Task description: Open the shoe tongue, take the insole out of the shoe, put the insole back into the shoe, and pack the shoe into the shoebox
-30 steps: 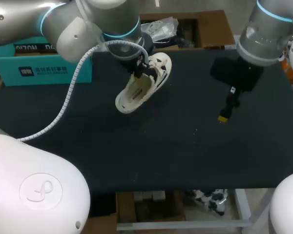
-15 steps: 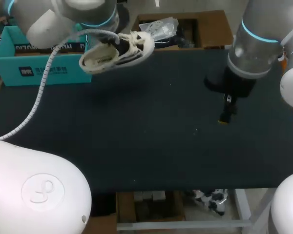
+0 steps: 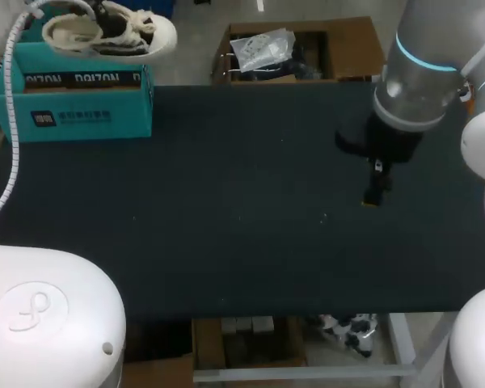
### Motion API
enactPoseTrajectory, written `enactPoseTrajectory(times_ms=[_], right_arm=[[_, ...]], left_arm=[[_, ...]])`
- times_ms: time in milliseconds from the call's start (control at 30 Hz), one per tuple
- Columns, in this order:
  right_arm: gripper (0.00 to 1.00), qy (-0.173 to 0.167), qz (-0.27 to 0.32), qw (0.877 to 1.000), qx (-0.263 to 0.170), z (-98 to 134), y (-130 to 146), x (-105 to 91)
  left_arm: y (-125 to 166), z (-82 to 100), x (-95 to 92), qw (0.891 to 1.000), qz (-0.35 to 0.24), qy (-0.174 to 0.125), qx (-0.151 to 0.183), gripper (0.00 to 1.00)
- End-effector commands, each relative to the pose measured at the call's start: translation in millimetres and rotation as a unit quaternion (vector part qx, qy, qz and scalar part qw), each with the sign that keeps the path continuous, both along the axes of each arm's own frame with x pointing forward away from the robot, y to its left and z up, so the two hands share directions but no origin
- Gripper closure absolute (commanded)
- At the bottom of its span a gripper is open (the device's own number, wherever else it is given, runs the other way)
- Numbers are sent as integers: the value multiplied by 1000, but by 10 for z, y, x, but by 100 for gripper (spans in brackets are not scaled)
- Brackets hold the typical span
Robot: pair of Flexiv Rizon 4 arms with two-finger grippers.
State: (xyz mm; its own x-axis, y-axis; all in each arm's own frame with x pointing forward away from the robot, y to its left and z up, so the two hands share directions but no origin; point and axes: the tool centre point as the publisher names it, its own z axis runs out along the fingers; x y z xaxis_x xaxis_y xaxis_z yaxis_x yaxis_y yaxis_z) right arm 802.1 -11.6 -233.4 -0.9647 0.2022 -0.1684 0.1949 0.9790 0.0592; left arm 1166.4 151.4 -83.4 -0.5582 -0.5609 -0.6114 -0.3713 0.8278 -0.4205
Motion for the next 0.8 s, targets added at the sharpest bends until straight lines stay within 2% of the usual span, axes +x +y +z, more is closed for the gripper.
enactPoseTrajectory(times_ms=[33, 167, 233, 400, 567, 800], right_arm=[[0, 35, 37, 996, -74, 130, 110, 126], [0, 29, 42, 994, -92, 220, 14, 142], [0, 21, 50, 995, -84, 220, -34, 150], [0, 30, 36, 995, -82, 168, -134, 168], [0, 15, 35, 997, -68, 140, -120, 176], [0, 15, 35, 997, -68, 140, -120, 176]], left_arm=[[473, -4, 546, 998, -43, 28, -40, 100], [683, -106, 629, 998, -46, 34, -40, 100], [774, -180, 640, 998, -45, 33, -31, 100], [975, -390, 679, 998, -39, 39, -22, 100], [1187, -678, 757, 997, -37, 61, -26, 100], [1329, -1107, 810, 993, -52, 105, -26, 100]])
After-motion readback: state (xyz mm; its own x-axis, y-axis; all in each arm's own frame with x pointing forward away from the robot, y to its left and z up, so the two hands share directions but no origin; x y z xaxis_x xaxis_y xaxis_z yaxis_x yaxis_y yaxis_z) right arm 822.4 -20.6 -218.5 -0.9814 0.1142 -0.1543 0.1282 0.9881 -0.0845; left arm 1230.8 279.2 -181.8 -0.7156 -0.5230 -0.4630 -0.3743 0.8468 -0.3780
